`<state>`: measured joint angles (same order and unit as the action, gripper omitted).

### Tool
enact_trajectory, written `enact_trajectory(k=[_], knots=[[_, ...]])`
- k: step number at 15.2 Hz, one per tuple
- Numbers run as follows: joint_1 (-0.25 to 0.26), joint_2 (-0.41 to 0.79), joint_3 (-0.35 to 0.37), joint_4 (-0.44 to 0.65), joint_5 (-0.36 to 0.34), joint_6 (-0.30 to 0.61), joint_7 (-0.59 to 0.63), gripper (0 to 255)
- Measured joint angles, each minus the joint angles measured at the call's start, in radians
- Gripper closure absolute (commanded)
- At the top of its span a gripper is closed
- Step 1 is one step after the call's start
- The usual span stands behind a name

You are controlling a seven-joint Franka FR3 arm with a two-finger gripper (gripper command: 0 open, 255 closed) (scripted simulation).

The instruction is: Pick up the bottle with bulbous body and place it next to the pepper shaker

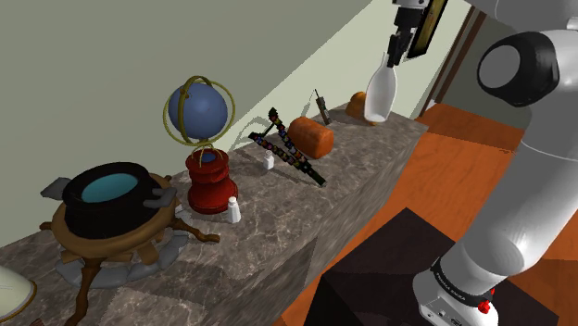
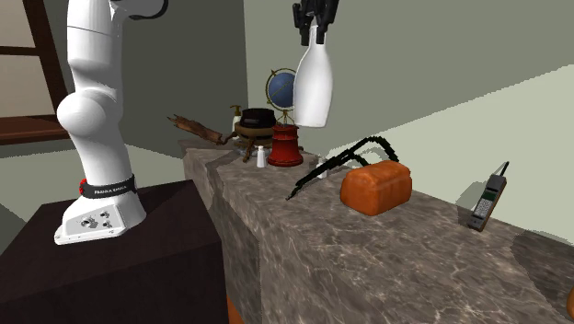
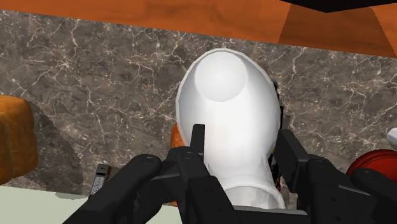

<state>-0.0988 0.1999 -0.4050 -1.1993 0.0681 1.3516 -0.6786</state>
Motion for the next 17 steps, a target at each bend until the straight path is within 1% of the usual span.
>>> enact_trajectory(k=[4,7,9,12,17], knots=[[0.075,-0.105,0.039,-0.126,-0.042,0.028,0.1,255],[0.12,-0.149,0.074,-0.179,-0.056,0.04,0.176,255],[0.15,-0.194,0.099,-0.238,-0.07,0.055,0.228,255],[0.191,-0.243,0.142,-0.288,-0.08,0.06,0.311,255],[0.252,-0.29,0.214,-0.34,-0.082,0.065,0.444,255]])
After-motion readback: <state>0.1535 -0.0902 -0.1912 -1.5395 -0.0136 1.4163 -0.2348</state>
